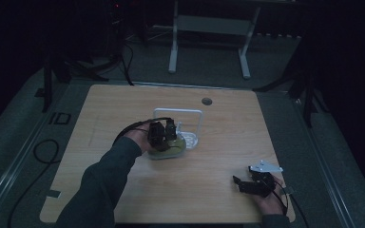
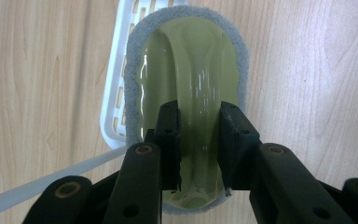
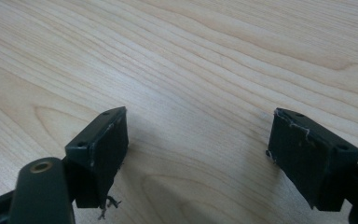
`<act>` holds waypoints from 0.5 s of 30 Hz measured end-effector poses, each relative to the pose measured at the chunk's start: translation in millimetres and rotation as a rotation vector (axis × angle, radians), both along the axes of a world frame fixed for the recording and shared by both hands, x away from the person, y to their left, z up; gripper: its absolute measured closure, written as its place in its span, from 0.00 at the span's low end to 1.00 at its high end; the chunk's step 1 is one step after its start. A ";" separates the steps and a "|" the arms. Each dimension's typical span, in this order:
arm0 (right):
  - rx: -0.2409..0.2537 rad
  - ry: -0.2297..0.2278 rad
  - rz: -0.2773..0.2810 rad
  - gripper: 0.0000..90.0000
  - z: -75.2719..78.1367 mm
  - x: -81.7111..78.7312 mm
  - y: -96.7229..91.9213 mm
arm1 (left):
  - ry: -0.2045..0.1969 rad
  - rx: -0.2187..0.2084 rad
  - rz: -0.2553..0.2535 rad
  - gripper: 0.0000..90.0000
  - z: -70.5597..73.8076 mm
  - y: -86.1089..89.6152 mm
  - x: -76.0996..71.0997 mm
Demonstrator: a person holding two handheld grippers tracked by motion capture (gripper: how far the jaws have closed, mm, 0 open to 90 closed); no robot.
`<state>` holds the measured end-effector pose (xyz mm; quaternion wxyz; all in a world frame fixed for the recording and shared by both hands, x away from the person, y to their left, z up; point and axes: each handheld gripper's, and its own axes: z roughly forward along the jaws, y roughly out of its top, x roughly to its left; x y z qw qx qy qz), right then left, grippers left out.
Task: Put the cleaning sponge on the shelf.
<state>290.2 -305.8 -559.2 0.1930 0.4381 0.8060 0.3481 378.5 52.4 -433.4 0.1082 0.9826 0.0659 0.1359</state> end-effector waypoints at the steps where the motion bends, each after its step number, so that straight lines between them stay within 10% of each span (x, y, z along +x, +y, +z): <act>1: 0.000 0.000 0.000 0.21 0.0 0.0 0.0 | -0.005 0.004 -0.001 0.80 -0.6 -0.1 0.2; 15: 0.000 0.000 0.000 0.21 0.0 0.0 0.0 | -0.033 0.006 -0.046 0.80 -3.0 -3.8 5.1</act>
